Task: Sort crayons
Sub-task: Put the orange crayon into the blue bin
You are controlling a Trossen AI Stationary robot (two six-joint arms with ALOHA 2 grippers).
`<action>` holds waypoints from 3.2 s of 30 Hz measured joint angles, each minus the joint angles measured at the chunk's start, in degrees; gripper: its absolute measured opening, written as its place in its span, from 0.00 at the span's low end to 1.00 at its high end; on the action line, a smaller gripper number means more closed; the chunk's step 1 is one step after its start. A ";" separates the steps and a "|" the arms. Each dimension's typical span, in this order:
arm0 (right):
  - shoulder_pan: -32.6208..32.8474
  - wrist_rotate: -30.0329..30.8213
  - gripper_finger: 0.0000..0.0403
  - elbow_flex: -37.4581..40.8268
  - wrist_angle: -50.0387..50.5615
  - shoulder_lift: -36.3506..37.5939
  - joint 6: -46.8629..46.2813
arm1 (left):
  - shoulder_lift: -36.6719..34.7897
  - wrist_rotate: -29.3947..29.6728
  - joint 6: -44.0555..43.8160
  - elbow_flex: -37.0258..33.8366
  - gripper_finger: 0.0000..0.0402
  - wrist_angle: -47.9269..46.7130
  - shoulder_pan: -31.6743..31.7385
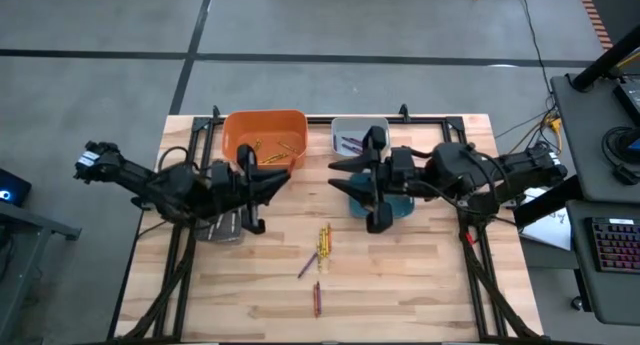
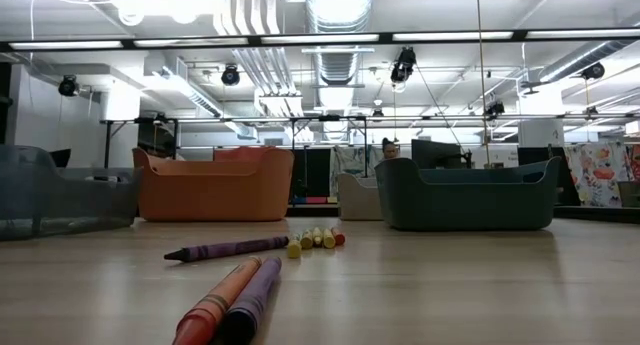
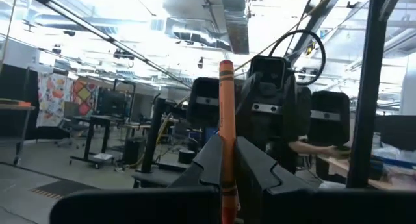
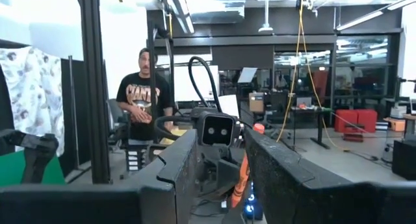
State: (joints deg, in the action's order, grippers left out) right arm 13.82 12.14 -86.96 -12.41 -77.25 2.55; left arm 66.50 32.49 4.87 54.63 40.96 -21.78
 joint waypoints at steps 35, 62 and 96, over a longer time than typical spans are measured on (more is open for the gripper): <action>-8.34 -0.57 0.32 0.04 -4.66 -6.59 -9.18 | 1.79 -4.74 -4.13 0.09 0.00 0.62 6.76; -10.51 -1.97 0.04 0.07 -3.87 -7.76 -11.65 | 5.16 -1.90 -8.91 -0.02 0.06 2.48 8.57; -18.56 -3.59 0.13 23.63 61.28 -6.11 -29.79 | 2.71 -0.04 -18.49 -0.02 0.32 -14.01 8.46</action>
State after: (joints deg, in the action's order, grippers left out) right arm -4.73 8.55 -63.33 48.87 -83.36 -27.24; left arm 69.21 32.45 -13.62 54.61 26.95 -13.32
